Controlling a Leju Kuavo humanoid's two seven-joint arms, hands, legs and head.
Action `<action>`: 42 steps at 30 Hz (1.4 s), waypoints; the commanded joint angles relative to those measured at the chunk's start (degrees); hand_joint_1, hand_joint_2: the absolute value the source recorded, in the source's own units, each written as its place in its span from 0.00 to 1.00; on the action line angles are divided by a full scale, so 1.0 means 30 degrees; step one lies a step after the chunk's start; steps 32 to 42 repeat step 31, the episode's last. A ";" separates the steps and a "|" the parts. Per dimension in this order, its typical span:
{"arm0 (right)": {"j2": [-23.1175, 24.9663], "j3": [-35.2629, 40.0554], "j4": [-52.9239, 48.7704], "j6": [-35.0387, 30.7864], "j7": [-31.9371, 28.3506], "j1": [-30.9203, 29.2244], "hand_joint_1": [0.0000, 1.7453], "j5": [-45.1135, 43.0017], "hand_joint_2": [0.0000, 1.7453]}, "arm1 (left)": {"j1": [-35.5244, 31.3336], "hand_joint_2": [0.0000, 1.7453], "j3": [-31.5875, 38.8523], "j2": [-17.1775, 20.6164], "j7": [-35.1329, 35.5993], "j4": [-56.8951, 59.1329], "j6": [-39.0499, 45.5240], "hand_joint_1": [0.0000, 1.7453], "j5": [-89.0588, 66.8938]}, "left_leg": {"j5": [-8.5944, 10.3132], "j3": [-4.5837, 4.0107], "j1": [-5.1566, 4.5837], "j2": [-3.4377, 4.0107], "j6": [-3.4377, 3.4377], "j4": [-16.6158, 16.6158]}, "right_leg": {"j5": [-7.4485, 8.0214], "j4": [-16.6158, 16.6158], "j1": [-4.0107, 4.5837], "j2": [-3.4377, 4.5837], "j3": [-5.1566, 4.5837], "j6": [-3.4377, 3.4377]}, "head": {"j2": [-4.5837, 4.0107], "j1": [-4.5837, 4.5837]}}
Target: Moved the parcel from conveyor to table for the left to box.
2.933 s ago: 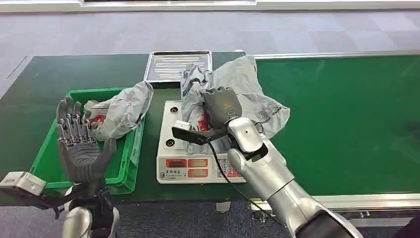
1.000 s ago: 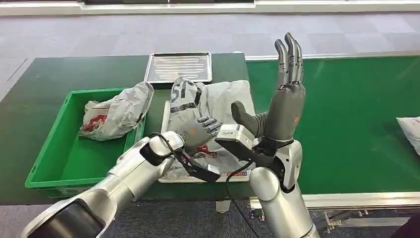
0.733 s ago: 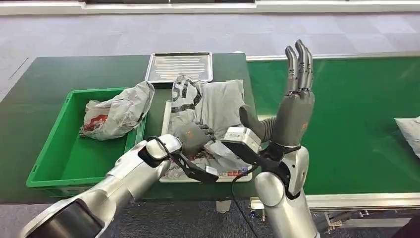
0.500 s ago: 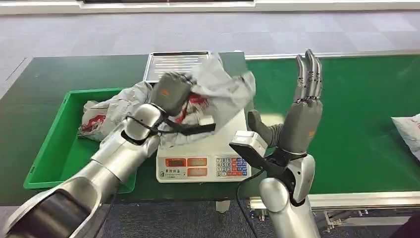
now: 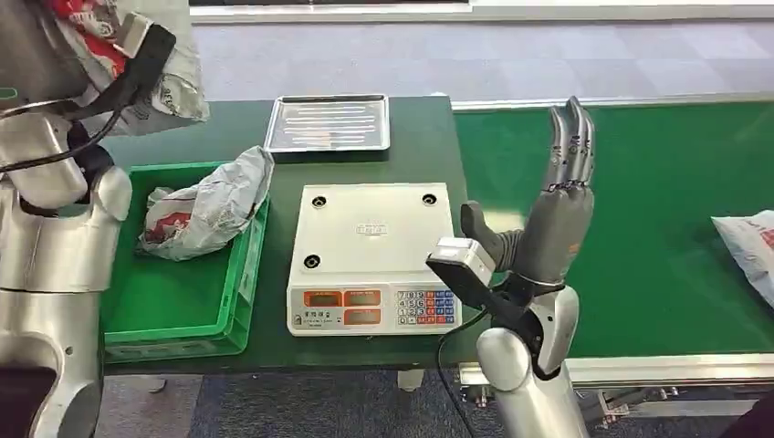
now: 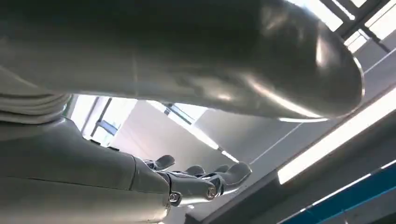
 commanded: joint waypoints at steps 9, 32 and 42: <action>-0.0197 0.0509 0.2098 0.0658 -0.0121 -0.1508 0.00 -0.0497 0.00 | 0.2473 1.00 -0.5454 -0.1245 -0.0478 1.3971 0.0320 1.00 -0.0085 | 0.0029 0.0138 -0.0050 0.0027 0.0024 -0.0086 | 0.0023 -0.0059 -0.0072 -0.0007 0.0135 0.0020 | 0.0000 0.0000; -0.0015 -0.0144 0.0960 0.0875 0.0339 -0.0505 0.00 -0.0074 0.00 | 0.5095 0.00 0.2190 -0.2147 -0.2103 -0.1725 0.5226 0.00 0.0207 | -0.0006 -0.0023 -0.0016 -0.0020 -0.0010 0.0014 | 0.0009 -0.0012 0.0003 -0.0046 0.0017 0.0020 | 0.0000 0.0000; -0.0015 -0.0144 0.0960 0.0875 0.0339 -0.0505 0.00 -0.0074 0.00 | 0.5095 0.00 0.2190 -0.2147 -0.2103 -0.1725 0.5226 0.00 0.0207 | -0.0006 -0.0023 -0.0016 -0.0020 -0.0010 0.0014 | 0.0009 -0.0012 0.0003 -0.0046 0.0017 0.0020 | 0.0000 0.0000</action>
